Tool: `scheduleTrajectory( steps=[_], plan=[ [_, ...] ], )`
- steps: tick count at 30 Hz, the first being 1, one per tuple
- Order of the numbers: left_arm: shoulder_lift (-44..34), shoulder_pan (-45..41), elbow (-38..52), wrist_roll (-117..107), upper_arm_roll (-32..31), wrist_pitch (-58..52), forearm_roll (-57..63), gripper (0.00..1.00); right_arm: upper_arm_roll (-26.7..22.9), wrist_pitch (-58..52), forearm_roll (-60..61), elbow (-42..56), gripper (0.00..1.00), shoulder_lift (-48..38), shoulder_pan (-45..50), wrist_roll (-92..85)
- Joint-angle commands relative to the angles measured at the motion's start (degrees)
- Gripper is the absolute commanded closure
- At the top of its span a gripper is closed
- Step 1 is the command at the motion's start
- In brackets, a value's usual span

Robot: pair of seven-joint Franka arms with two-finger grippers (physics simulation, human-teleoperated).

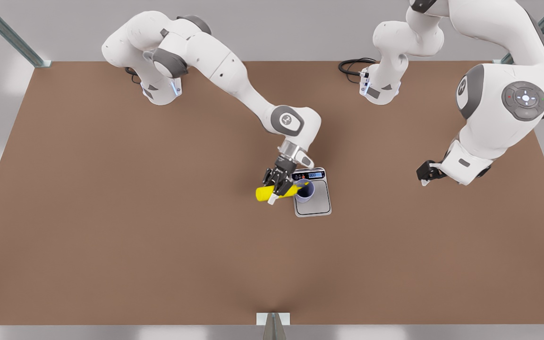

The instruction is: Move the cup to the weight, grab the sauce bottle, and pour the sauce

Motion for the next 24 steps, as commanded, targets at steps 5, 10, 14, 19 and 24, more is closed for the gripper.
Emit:
scheduleTrajectory(
  steps=[5,10,14,19,24],
  plan=[
    [-0.01,-0.02,0.03,0.00,0.00,0.00,0.03,0.00,-0.19,7.28,15.99,-3.16,0.43,-5.32,-8.90,-0.56],
    [-0.01,-0.02,0.03,0.09,0.00,0.09,0.03,0.00,-0.01,21.44,33.21,-11.60,0.43,-11.13,-22.08,-11.63],
    [0.52,-0.19,1.53,0.62,-0.18,0.53,-0.14,0.00,-0.01,29.61,58.35,-13.18,0.43,-11.13,-35.88,-45.29],
    [0.52,-1.69,1.53,0.00,-0.09,0.70,0.65,0.00,-0.10,30.05,88.22,-15.47,0.43,-10.52,-47.30,-77.89],
    [0.70,-1.69,1.53,0.00,0.00,0.09,0.56,0.00,-0.19,20.39,126.12,-23.55,0.43,-9.20,-55.04,-99.44]
  ],
)
